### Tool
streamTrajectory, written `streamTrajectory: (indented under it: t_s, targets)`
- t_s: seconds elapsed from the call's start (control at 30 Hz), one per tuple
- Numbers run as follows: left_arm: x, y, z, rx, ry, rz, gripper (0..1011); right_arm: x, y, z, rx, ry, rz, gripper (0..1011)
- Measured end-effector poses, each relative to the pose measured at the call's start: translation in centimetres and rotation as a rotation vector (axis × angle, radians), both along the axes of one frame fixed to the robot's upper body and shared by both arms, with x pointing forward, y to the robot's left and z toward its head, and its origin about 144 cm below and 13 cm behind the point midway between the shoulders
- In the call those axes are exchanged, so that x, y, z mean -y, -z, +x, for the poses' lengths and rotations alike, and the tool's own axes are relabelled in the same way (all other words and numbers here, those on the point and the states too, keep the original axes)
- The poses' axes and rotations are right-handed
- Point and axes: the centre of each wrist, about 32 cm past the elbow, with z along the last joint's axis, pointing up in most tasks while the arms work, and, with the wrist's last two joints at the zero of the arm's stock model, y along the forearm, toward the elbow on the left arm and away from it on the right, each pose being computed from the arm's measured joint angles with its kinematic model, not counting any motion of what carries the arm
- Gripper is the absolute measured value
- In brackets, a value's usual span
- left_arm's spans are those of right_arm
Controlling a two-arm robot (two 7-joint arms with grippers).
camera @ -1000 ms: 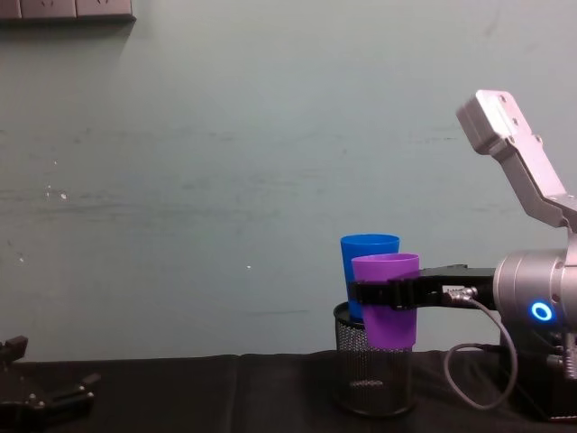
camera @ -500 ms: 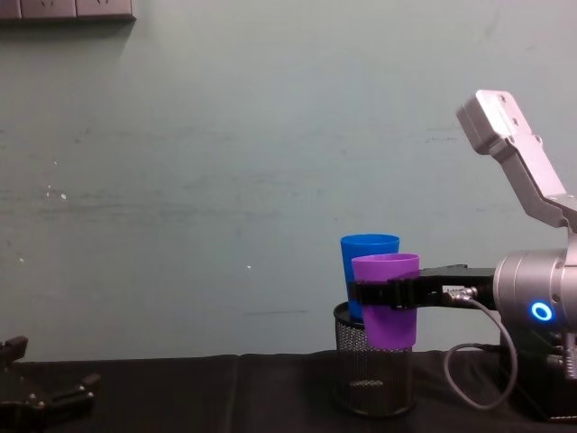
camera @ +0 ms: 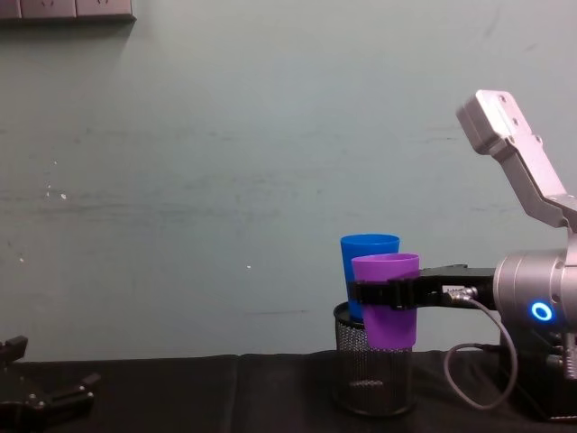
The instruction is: Pick up one cup with a gripper and tap it against the other cup.
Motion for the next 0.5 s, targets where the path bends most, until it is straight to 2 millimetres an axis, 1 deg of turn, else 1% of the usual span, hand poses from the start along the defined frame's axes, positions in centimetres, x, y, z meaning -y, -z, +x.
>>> streamTrajectory:
  t_s: [0.5]
  targets:
    - [0.0, 0.0, 0.0, 0.0, 0.0, 0.0, 1000, 0.0, 0.0, 0.0, 0.0, 0.0, 0.0, 719]
